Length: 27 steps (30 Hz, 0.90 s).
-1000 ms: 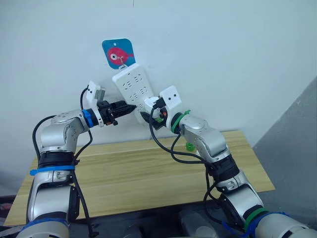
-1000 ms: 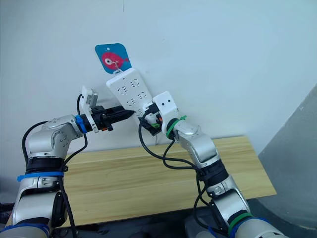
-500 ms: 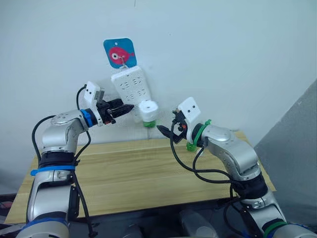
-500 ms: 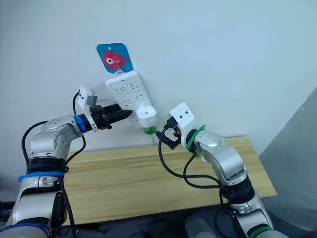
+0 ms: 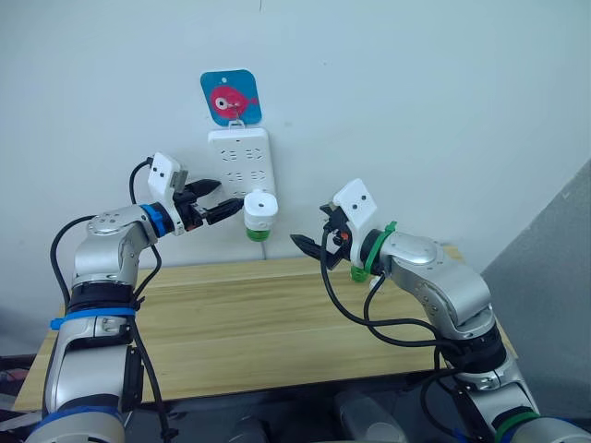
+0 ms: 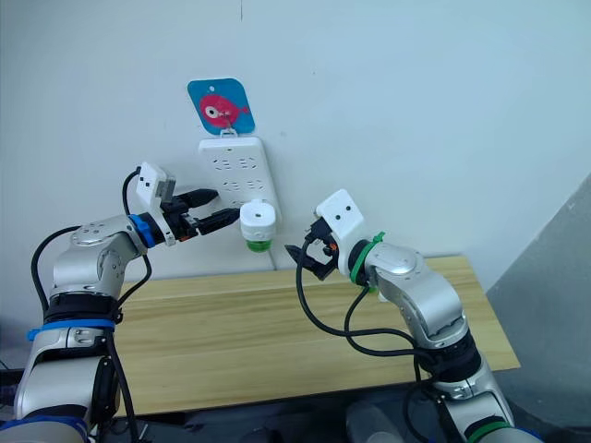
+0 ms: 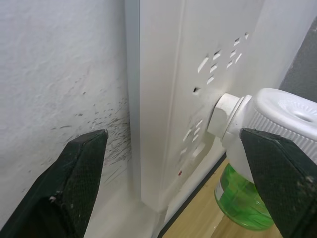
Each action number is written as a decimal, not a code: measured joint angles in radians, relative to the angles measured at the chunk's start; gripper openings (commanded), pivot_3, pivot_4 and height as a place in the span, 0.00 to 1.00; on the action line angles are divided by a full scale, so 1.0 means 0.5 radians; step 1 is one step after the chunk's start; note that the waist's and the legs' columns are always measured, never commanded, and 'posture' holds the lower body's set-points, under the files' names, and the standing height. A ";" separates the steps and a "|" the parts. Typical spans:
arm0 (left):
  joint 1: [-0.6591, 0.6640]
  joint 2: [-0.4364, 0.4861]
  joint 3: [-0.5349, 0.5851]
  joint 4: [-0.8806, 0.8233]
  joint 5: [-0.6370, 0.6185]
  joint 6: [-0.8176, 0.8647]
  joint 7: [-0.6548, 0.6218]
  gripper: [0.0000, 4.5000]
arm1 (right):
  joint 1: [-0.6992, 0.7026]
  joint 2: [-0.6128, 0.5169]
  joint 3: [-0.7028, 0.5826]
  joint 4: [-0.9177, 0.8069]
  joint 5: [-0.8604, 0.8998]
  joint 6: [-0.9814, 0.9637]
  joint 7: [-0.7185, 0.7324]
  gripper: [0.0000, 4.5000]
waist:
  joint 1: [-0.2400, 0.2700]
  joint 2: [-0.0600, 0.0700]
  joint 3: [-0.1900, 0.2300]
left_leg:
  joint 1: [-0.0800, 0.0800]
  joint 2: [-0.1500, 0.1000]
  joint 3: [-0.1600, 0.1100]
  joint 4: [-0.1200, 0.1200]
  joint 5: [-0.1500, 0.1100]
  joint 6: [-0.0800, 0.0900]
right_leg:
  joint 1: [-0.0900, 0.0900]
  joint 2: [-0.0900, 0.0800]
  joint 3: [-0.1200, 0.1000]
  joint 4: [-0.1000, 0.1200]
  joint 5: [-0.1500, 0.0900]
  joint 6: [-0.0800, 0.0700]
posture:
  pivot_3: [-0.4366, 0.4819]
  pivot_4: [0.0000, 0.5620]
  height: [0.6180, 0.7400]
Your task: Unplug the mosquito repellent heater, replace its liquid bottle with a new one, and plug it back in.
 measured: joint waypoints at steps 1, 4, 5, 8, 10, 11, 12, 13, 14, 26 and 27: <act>0.000 0.000 0.000 0.000 0.000 -0.002 -0.001 1.00 | 0.000 0.000 0.000 0.000 0.002 0.000 0.000 1.00 | 0.001 0.000 0.000 | 0.000 0.000 0.000 0.000 0.000 0.000 | 0.000 0.000 0.000 0.000 0.000 0.000 | 0.31 0.13 1.00; 0.407 0.247 0.091 -0.394 -0.038 0.040 -0.109 1.00 | 0.079 -0.098 0.037 -0.113 0.082 -0.115 0.195 1.00 | -0.043 0.000 0.000 | 0.006 0.006 0.010 -0.008 -0.001 0.001 | -0.003 0.002 0.011 -0.001 -0.001 -0.003 | 0.33 0.13 1.00; 0.634 0.366 0.188 -0.553 -0.068 0.088 -0.151 1.00 | 0.124 -0.151 0.045 -0.149 0.106 -0.174 0.276 1.00 | -0.058 -0.001 0.001 | 0.008 0.007 0.011 -0.012 -0.001 0.001 | -0.004 0.001 0.013 0.000 -0.003 -0.014 | 0.35 0.13 1.00; 0.942 0.480 0.384 -0.914 -0.157 0.194 -0.177 1.00 | 0.149 -0.172 0.065 -0.126 0.127 -0.276 0.365 0.87 | 0.010 -0.004 0.004 | 0.006 0.007 -0.003 -0.014 -0.001 0.001 | -0.002 -0.001 -0.004 0.002 -0.012 -0.018 | 0.39 0.13 1.00; 1.065 0.481 0.445 -1.146 -0.231 0.242 -0.169 1.00 | 0.144 -0.134 0.091 -0.119 0.138 -0.329 0.395 0.72 | 0.068 -0.003 0.005 | 0.007 0.006 -0.008 -0.014 -0.001 0.001 | 0.002 0.001 -0.010 0.002 -0.014 -0.021 | 0.41 0.13 1.00; 1.140 0.480 0.489 -1.265 -0.272 0.291 -0.146 1.00 | 0.139 -0.107 0.104 -0.109 0.141 -0.360 0.405 0.65 | 0.105 -0.003 0.005 | 0.007 0.005 -0.008 -0.014 -0.001 0.001 | 0.002 0.001 -0.010 0.002 -0.014 -0.021 | 0.41 0.13 1.00; 1.187 0.479 0.523 -1.333 -0.300 0.324 -0.123 1.00 | 0.137 -0.100 0.109 -0.097 0.141 -0.376 0.416 0.57 | 0.130 -0.005 0.006 | 0.007 0.004 -0.009 -0.013 -0.001 0.000 | 0.003 0.000 -0.011 0.002 -0.014 -0.021 | 0.42 0.13 1.00; 1.244 0.477 0.570 -1.392 -0.326 0.361 -0.098 1.00 | 0.136 -0.096 0.114 -0.079 0.139 -0.394 0.423 0.48 | 0.150 -0.005 0.007 | 0.008 0.004 -0.007 -0.012 -0.001 0.000 | 0.004 0.000 -0.010 0.001 -0.014 -0.021 | 0.43 0.13 1.00; 1.295 0.473 0.605 -1.446 -0.352 0.393 -0.075 1.00 | 0.137 -0.096 0.121 -0.067 0.134 -0.406 0.423 0.40 | 0.165 -0.006 0.007 | 0.008 0.004 -0.005 -0.011 -0.001 0.000 | 0.004 -0.001 -0.009 0.001 -0.014 -0.021 | 0.44 0.13 1.00; 1.787 0.150 0.648 -2.115 -0.604 0.571 0.191 1.00 | 0.078 0.116 0.245 0.261 -0.104 -0.616 0.225 0.01 | 0.225 -0.009 0.008 | 0.016 0.005 0.007 -0.014 -0.002 -0.002 | 0.006 -0.004 -0.002 0.000 -0.014 -0.022 | 0.46 0.12 1.00; 1.835 0.088 0.588 -2.202 -0.620 0.571 0.227 1.00 | 0.061 0.160 0.246 0.327 -0.136 -0.629 0.178 0.01 | 0.229 -0.012 0.007 | 0.015 0.006 0.006 -0.014 -0.002 -0.002 | 0.005 -0.003 -0.003 0.000 -0.014 -0.022 | 0.46 0.12 1.00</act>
